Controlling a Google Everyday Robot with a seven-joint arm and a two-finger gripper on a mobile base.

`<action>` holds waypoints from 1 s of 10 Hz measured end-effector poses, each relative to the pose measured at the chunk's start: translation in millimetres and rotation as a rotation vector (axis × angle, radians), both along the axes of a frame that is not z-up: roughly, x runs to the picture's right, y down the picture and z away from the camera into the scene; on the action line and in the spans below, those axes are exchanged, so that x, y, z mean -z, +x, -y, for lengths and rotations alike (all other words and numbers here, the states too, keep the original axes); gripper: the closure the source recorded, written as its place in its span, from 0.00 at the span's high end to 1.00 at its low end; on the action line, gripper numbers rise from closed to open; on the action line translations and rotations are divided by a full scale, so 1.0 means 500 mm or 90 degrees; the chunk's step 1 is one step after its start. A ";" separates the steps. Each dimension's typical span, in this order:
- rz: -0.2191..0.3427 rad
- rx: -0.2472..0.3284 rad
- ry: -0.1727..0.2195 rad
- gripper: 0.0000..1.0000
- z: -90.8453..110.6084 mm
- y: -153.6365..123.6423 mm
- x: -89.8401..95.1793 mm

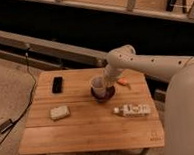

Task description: Place the ceramic cup in the ceramic bowl

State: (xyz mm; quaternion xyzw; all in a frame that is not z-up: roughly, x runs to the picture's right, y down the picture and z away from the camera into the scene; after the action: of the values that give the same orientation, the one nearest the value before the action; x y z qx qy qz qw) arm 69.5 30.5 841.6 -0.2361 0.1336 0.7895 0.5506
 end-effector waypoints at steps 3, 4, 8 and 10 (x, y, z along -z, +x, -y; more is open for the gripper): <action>0.001 -0.005 -0.001 0.57 0.005 0.012 0.003; 0.003 -0.010 0.000 0.66 0.005 0.013 0.003; 0.016 -0.021 0.000 0.73 -0.002 0.007 0.001; 0.018 -0.022 -0.001 0.73 -0.006 0.008 0.002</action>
State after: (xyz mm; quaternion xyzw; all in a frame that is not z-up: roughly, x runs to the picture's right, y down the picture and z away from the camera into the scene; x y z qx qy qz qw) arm 73.4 33.3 840.6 -0.2500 0.1222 0.7955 0.5383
